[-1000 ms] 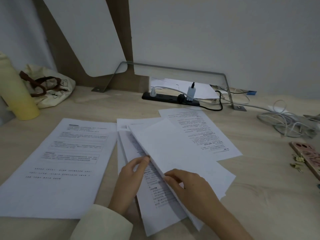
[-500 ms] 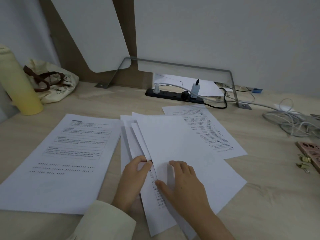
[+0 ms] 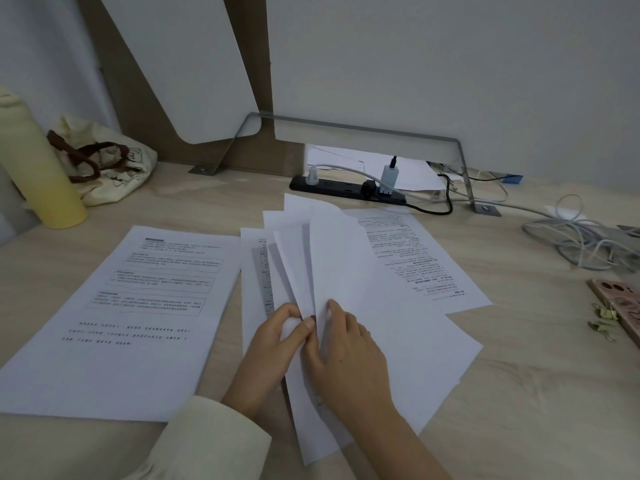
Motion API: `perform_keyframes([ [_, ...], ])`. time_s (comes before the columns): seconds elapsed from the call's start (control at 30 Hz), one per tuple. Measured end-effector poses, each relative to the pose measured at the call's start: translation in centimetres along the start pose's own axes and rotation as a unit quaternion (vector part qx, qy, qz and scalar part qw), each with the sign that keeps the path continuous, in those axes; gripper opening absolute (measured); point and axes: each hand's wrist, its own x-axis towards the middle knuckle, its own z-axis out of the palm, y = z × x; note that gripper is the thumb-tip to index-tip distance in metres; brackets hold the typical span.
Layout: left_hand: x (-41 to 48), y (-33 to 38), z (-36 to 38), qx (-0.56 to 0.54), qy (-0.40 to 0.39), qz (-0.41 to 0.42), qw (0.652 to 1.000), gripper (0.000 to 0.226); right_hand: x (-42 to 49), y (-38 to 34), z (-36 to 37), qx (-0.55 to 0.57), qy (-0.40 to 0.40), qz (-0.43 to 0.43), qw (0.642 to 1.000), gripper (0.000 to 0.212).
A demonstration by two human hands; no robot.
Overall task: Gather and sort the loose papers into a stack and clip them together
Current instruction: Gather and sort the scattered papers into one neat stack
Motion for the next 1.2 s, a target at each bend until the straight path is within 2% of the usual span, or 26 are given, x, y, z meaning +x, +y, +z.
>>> perform_keyframes([
  [0.1,-0.1,0.2,-0.2,-0.028,-0.001,-0.004,1.000,0.022,-0.1,-0.1,-0.8,0.031,-0.008,-0.009,0.999,0.074],
  [0.2,-0.2,0.4,-0.5,-0.061,-0.006,-0.003,0.998,0.028,-0.1,-0.3,-1.1,0.089,-0.011,0.023,0.996,0.054],
  [0.27,-0.3,0.4,-0.6,-0.061,-0.008,-0.001,0.998,0.032,0.0,-0.2,-1.2,0.166,0.023,0.057,0.984,0.029],
  [0.3,-0.4,0.2,-0.6,-0.064,-0.003,-0.006,0.998,0.029,0.2,0.2,-1.2,0.205,0.041,0.078,0.975,0.028],
  [0.37,-0.3,-0.2,-0.6,-0.083,0.015,-0.023,0.996,0.022,0.9,1.5,-2.2,0.265,0.086,0.128,0.952,0.042],
  [0.4,-0.2,-0.3,-0.7,-0.091,0.026,-0.031,0.995,0.021,1.3,2.4,-3.1,0.314,0.116,0.157,0.929,0.041],
  [0.47,-0.1,-0.6,-0.9,-0.102,0.045,-0.039,0.993,0.023,2.1,4.7,-5.2,0.451,0.140,0.212,0.856,0.029],
  [0.53,-0.1,-0.9,-0.9,-0.112,0.051,-0.041,0.992,0.028,2.2,6.7,-7.2,0.577,0.102,0.247,0.772,0.027],
  [0.63,-0.1,-1.1,-0.8,-0.138,0.051,-0.044,0.988,0.032,1.5,8.9,-9.1,0.675,0.044,0.250,0.693,0.030],
  [0.73,0.1,-1.2,-0.7,-0.189,0.049,-0.048,0.980,0.026,1.0,10.5,-9.9,0.714,0.017,0.254,0.652,0.039],
  [0.8,0.1,-1.2,-0.7,-0.219,0.048,-0.047,0.973,0.034,0.9,11.1,-10.0,0.723,0.013,0.258,0.640,0.042],
  [0.87,0.2,-1.3,-0.6,-0.242,0.057,-0.044,0.968,0.030,0.8,11.3,-10.2,0.739,0.001,0.239,0.630,0.042],
  [0.93,0.2,-1.3,-0.5,-0.248,0.060,-0.046,0.966,0.020,0.9,11.2,-10.4,0.740,0.008,0.208,0.640,0.038],
  [0.97,0.2,-1.3,-0.4,-0.246,0.058,-0.044,0.967,0.020,1.0,11.0,-10.5,0.719,0.021,0.195,0.666,0.035],
  [1.0,0.1,-1.3,-0.5,-0.237,0.051,-0.040,0.969,0.021,1.1,10.6,-10.6,0.680,0.039,0.187,0.708,0.031],
  [1.1,-0.1,-0.8,-0.6,-0.194,0.028,-0.023,0.980,0.013,1.2,7.9,-10.1,0.458,0.064,0.139,0.876,0.025],
  [1.13,-0.1,-0.6,-0.5,-0.178,0.024,-0.019,0.983,0.017,1.0,6.6,-9.6,0.387,0.050,0.105,0.915,0.025],
  [1.2,-0.3,-0.3,-0.5,-0.147,0.014,-0.004,0.989,0.026,0.3,4.1,-8.0,0.279,-0.022,0.030,0.959,0.026],
])
